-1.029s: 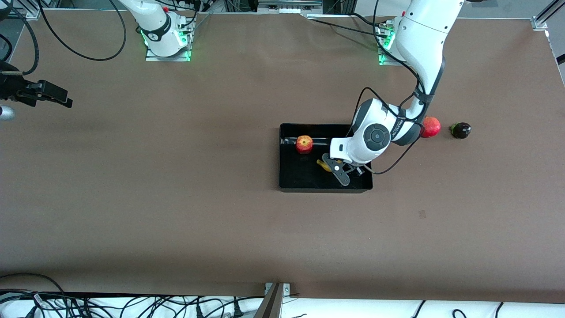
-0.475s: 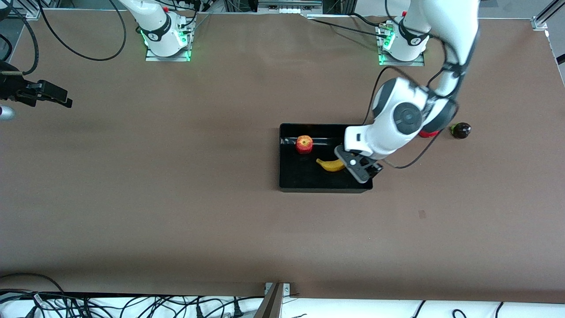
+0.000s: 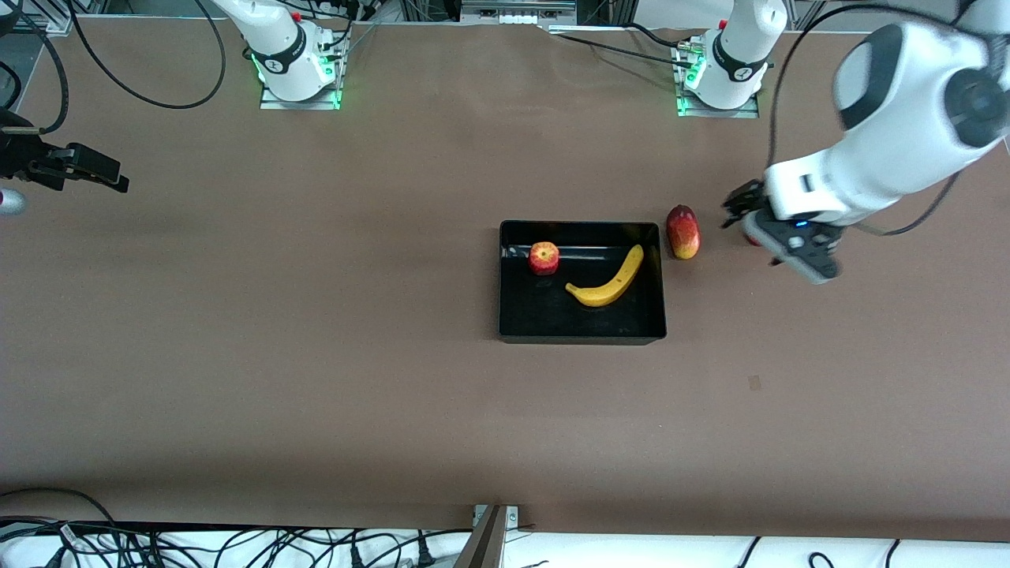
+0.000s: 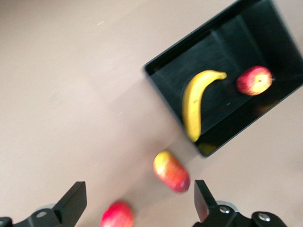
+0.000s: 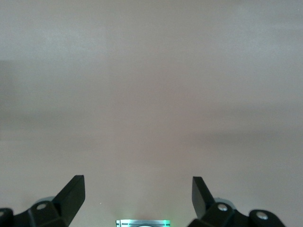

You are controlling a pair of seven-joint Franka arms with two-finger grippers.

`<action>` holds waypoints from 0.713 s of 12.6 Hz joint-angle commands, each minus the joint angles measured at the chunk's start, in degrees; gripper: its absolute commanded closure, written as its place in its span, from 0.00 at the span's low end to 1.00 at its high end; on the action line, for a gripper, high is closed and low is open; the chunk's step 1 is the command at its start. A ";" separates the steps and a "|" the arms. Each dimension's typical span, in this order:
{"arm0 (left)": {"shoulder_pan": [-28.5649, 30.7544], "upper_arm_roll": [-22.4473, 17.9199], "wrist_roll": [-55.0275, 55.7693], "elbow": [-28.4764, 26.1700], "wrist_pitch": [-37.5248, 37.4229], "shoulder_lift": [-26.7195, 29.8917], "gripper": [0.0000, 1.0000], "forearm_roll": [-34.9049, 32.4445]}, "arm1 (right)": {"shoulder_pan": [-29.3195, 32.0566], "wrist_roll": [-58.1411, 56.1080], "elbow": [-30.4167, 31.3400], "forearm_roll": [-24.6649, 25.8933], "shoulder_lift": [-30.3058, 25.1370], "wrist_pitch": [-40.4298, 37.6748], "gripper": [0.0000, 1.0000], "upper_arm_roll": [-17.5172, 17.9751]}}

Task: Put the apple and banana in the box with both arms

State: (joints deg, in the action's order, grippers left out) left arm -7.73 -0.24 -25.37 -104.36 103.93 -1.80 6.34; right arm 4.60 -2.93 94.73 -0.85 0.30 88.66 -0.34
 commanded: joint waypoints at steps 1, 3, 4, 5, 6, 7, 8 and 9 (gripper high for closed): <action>3.85 0.68 7.16 -1.73 -4.95 5.48 0.00 -2.74 | 0.58 -0.41 -0.87 -0.47 0.05 -1.30 0.00 0.34; 4.13 -0.55 10.32 -0.77 -8.98 6.81 0.00 -5.19 | 0.58 -0.41 -0.86 -0.47 -0.03 -1.48 0.00 0.34; 4.04 -1.08 13.13 0.81 -11.36 6.64 0.00 -5.29 | 0.58 -0.41 -0.87 -0.47 -0.03 -1.48 0.00 0.34; 4.39 -1.17 14.37 3.00 -13.12 6.11 0.00 -5.29 | 0.58 -0.41 -0.78 -0.47 -0.03 -1.74 0.00 0.34; 5.53 -1.26 14.47 3.63 -13.40 5.85 0.00 -5.29 | 0.58 -0.32 -0.86 -0.47 -0.03 -2.00 0.00 0.34; 5.97 -1.17 14.82 3.63 -13.66 5.84 0.00 -5.29 | 0.58 -0.32 -0.87 -0.47 -0.03 -2.00 0.00 0.34; 6.06 -1.26 15.61 3.63 -13.75 5.84 0.00 -5.20 | 0.49 -0.32 -0.87 -0.47 -0.03 -2.00 0.00 0.43; 6.24 -1.26 15.88 3.63 -13.75 5.93 0.00 -5.20 | 0.49 -0.41 -0.87 -0.29 -0.03 -1.74 0.00 0.52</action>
State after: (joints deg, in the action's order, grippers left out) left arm -1.83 -1.62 -11.06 -102.18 91.57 4.66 2.20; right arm 4.60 -2.94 94.72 -0.85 0.30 87.83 -0.33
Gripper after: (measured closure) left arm 0.000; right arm 0.000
